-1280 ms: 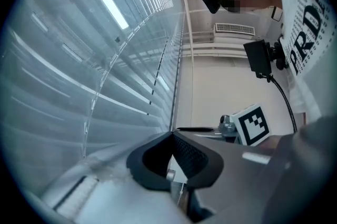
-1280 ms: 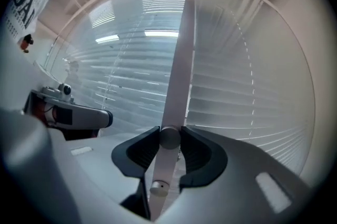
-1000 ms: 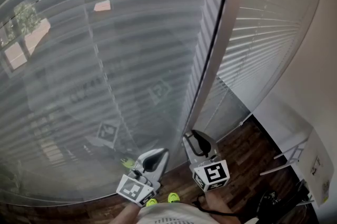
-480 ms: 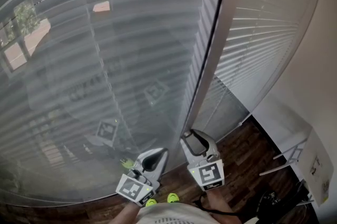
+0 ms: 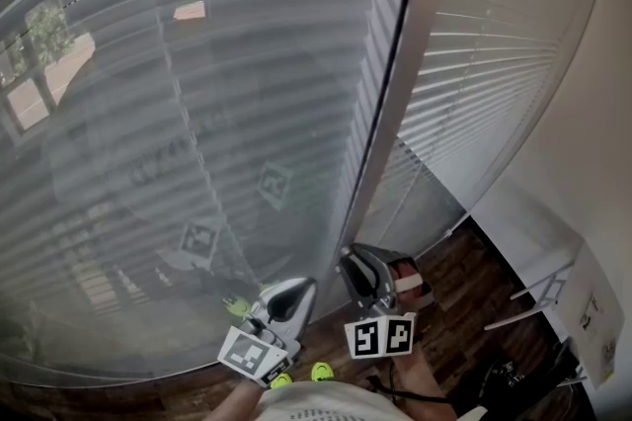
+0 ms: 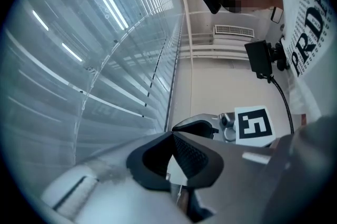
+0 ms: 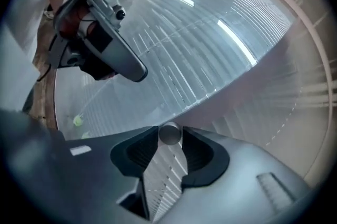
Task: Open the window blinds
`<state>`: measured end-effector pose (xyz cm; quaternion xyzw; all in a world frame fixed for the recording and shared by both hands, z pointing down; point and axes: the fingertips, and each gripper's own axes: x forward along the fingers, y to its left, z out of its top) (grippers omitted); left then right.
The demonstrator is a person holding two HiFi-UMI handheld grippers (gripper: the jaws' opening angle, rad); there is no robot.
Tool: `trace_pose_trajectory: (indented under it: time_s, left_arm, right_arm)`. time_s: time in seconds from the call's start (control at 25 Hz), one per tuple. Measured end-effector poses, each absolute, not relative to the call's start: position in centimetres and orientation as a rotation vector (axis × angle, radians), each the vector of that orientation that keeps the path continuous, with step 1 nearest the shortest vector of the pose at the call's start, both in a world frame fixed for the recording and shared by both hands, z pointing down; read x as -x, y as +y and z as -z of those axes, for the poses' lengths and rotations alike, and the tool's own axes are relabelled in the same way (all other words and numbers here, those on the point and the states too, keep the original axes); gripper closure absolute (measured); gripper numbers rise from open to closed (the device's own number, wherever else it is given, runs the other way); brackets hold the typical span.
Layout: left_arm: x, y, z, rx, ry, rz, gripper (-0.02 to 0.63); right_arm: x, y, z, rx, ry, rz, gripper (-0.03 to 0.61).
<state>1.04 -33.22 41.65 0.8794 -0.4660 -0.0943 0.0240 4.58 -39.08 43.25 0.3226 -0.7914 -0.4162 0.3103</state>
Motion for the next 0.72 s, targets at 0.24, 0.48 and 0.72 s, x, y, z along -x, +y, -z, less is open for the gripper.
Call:
trace_pose_trajectory:
  time_s: [0.24,0.48,0.72]
  left_arm:
    - [-1.04,-33.1,-41.65,-2.712,-1.452,0.296,0.621]
    - [-0.91,-33.01,-41.26,-2.694,-1.463,0.33,0.621]
    - [-0.82,-32.71,-41.61,-2.701,-1.47,0.294,0.621]
  right_arm:
    - [-4.25,-39.27,-43.17,-0.831,-2.048,1.155,0.443]
    - [-4.29,-39.3,-43.08,-0.855,-2.101,1.112,0.446]
    - [-4.36,-39.39,-42.96,-0.898,-2.19,1.0,0.448]
